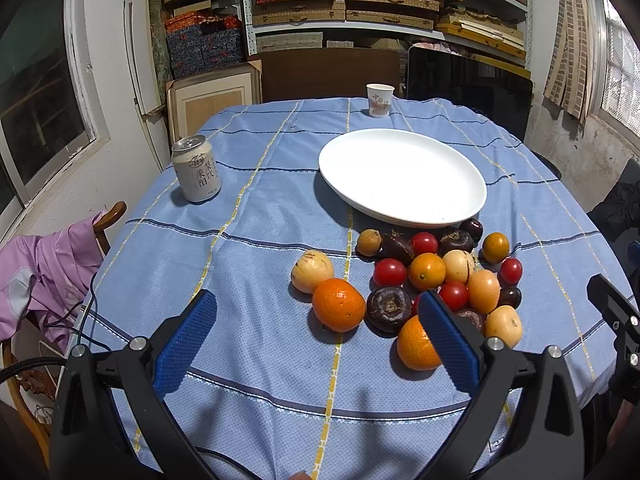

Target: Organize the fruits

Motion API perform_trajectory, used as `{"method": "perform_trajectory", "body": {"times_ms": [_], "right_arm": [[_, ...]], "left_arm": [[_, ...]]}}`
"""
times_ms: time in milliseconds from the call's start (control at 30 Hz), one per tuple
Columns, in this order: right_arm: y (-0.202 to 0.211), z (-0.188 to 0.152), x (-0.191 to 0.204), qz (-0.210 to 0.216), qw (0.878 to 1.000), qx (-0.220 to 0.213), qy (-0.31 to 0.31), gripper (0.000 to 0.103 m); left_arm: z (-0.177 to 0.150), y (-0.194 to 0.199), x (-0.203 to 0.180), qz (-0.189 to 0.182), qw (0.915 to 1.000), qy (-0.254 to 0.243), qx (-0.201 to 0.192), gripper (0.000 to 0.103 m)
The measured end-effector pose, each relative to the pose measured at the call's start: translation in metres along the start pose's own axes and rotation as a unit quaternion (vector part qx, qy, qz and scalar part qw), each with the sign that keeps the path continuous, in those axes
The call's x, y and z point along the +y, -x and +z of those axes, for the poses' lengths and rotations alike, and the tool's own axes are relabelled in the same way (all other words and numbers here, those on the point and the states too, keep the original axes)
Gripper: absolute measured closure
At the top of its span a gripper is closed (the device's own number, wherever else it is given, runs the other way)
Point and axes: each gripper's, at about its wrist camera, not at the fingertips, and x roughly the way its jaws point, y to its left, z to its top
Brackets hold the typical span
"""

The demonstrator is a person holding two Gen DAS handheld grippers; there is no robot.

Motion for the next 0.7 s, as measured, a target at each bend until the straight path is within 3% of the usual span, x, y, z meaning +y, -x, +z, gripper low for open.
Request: {"method": "perform_trajectory", "body": {"times_ms": [700], "right_arm": [[0.0003,-0.0003,0.0016,0.000,1.000,0.001,0.001,0.003]], "left_arm": [[0.0001,-0.0001,0.0064,0.000,1.0000,0.003,0.001,0.004]]}}
